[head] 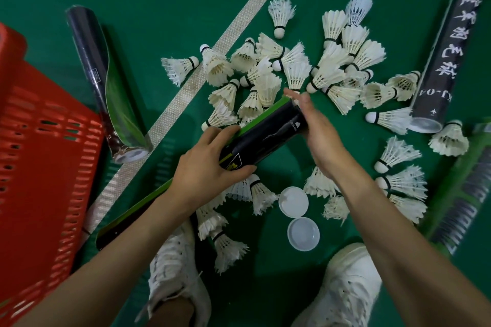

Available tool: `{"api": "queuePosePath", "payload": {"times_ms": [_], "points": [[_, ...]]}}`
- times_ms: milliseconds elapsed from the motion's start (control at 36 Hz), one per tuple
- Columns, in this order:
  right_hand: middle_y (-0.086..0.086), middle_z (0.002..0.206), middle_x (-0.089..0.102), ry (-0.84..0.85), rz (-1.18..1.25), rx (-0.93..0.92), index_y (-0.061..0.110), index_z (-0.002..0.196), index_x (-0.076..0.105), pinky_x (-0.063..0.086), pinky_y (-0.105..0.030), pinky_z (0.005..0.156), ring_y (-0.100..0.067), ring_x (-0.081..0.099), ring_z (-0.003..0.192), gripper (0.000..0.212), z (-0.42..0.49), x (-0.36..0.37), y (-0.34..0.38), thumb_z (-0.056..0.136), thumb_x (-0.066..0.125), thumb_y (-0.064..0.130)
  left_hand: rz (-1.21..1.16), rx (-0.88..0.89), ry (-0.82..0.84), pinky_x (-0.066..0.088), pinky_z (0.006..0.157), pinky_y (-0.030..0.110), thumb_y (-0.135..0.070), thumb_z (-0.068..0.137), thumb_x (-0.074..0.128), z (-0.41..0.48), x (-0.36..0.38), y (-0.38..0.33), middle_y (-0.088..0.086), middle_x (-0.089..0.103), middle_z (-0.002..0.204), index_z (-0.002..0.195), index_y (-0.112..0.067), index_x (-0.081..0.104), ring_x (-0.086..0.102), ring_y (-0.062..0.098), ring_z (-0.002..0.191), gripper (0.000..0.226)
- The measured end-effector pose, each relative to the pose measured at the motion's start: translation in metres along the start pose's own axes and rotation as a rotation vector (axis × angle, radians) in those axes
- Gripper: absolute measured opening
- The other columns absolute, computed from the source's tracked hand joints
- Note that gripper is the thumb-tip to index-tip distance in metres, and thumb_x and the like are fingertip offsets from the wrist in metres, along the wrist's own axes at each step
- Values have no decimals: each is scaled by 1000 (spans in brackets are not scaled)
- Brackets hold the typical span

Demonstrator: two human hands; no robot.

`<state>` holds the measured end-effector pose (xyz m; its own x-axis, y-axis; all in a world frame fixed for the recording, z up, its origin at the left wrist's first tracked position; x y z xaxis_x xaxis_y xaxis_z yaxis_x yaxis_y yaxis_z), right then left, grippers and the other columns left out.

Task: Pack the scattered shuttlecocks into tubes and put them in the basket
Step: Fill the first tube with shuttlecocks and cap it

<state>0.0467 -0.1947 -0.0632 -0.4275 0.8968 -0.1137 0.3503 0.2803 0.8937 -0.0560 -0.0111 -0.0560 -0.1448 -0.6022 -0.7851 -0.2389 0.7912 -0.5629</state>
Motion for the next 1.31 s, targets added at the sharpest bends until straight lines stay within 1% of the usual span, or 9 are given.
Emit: {"api": "queuePosePath", "payload": {"times_ms": [167,333,472,583,778,917,1111,1194,1306], "points": [[11,152,34,130,-26,36,46,140,38,17,-41,119,-8,27,141,64,7,11,1,85,19,72,-27,-52,-12,52,83,39,-62,75,69,-2,-1,8,-7,46,128,142,-33,37,57,18,102,80],[2,143,45,-107,-32,69,25,138,45,30,-42,114,-12,41,130,46,26,24,-13,100,30,47,-7,-144,-40,51,83,41,-65,75,67,-1,-7,21,-3,46,126,143,-31,36,55,20,103,82],[-2,154,23,-99,-578,-135,18,148,29,11,-27,115,-20,17,142,55,45,19,-19,97,50,15,24,-198,-63,49,79,38,-56,79,68,-1,-17,37,2,46,127,144,-27,35,55,23,103,78],[2,160,8,-57,-983,-199,23,152,13,2,-40,119,-25,-3,146,67,69,23,-10,96,49,15,38,-211,-58,49,78,37,-55,81,67,-3,-20,42,2,45,126,145,-27,33,54,23,104,78],[-17,122,55,-112,-1219,-280,8,127,55,29,-40,102,-30,35,127,35,80,36,-8,93,52,14,39,-239,-64,49,78,35,-58,81,65,-4,-21,50,0,45,126,144,-29,32,55,23,106,77],[-21,95,61,-303,-1104,-347,-1,104,65,38,-41,89,-35,54,95,24,74,40,-15,94,49,14,54,-234,-44,50,77,35,-59,79,64,-3,-24,58,0,44,127,144,-31,30,56,22,106,79],[-6,94,48,-509,-344,-171,11,94,48,33,-25,70,-18,44,84,16,69,50,6,97,40,24,37,-205,-6,52,84,41,-57,78,67,-10,-26,67,-2,44,126,144,-31,32,55,21,106,79],[4,69,39,-429,-171,-106,23,74,38,26,-19,48,-10,34,58,25,68,55,14,98,44,27,34,-190,4,51,84,39,-56,79,66,-14,-25,66,-3,43,128,144,-32,31,54,20,107,78],[9,65,39,-266,-173,-109,25,69,40,28,-19,51,-5,34,55,28,64,67,17,97,48,24,-6,-169,-26,50,81,35,-55,78,67,-14,-24,62,-4,44,126,143,-32,32,56,18,104,78]]}}
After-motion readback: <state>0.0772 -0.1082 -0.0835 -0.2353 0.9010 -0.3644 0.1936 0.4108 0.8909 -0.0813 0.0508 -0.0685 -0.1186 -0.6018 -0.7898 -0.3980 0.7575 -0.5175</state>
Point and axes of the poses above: each hand's wrist, its own z-axis towards the middle knuckle, its own x-axis out of the palm, y = z × x, the point moved 1 cm from there along z, towards the middle knuckle
